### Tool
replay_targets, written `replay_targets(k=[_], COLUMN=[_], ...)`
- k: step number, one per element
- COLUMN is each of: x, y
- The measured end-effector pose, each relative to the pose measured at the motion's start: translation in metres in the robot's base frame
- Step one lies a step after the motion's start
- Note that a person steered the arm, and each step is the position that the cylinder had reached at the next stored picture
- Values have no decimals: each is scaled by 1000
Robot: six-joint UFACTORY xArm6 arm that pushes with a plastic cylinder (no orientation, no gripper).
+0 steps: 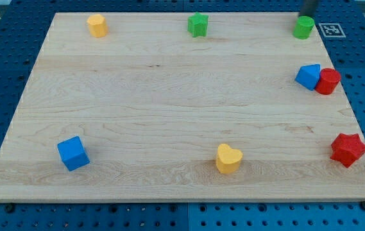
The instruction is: Slide the green circle towards the center right
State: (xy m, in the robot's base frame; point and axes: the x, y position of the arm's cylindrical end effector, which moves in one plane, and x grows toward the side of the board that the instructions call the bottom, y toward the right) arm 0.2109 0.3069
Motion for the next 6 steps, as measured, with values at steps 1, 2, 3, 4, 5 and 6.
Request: replay_targets(k=[1, 2, 3, 4, 5, 6], x=[34, 59, 17, -6, -1, 37], y=[20, 20, 20, -4, -33, -33])
